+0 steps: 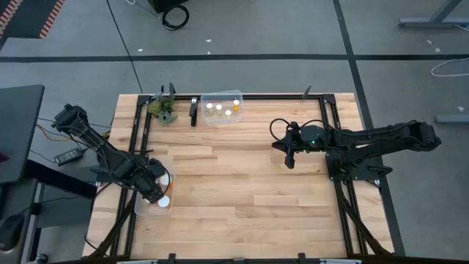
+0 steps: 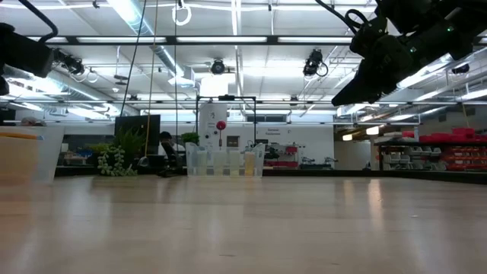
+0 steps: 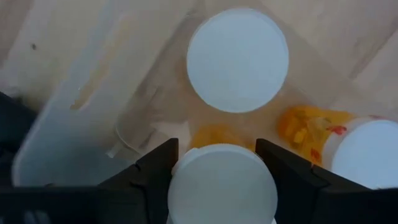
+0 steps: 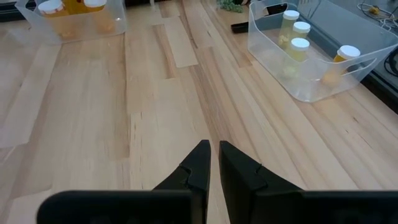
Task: Pick and place medicine bottles into bin by pill shape (circle, oval)
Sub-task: Put the big orange pill bottle into the bottom transparent bin
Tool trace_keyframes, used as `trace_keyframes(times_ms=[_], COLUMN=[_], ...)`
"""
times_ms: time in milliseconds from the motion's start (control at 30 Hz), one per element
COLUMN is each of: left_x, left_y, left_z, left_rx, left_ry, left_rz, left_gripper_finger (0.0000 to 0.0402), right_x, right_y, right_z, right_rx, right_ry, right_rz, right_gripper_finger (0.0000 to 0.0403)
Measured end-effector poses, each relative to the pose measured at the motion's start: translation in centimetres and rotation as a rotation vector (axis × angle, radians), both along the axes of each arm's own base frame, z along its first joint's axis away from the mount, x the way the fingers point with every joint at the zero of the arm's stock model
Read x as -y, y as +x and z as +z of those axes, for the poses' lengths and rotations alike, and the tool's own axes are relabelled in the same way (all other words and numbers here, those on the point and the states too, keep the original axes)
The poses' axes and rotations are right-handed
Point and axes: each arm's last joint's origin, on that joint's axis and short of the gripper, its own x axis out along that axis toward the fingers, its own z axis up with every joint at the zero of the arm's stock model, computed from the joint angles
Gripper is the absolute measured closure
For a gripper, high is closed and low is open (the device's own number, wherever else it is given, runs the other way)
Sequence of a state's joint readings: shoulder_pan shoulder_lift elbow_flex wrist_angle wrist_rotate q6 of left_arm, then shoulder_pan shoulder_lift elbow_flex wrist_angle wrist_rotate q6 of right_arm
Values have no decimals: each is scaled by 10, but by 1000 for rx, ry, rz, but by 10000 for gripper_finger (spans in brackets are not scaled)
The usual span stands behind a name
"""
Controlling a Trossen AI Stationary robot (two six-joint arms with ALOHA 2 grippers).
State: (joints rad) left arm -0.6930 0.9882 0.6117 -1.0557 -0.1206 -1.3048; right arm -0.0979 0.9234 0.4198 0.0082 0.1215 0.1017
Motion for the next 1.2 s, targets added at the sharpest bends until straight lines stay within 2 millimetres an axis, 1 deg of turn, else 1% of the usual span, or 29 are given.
trace_keyframes(times_ms=[100,333,533,633,733,933,1200], left_x=[1,2,3,2,0,-1,2], left_y=[0,1,1,0,0,0,4], left_z=[0,0,0,0,0,0,-8], left_rx=[-17,-18,-24,-38,-15,3,-48], left_ry=[-27,-50,-82,-58,-20,11,55], left_rz=[-1,7,6,10,32,53,40], left_gripper_finger=[185,192,185,189,193,185,187], right_x=[0,0,0,0,0,0,0], right_y=[0,0,0,0,0,0,0], right_z=[0,0,0,0,0,0,0], right_rx=[2,3,3,3,2,2,2], right_ry=[1,2,1,1,1,1,-1], right_rz=[2,3,3,3,3,3,4], right_gripper_finger=[362,362,362,362,362,362,362])
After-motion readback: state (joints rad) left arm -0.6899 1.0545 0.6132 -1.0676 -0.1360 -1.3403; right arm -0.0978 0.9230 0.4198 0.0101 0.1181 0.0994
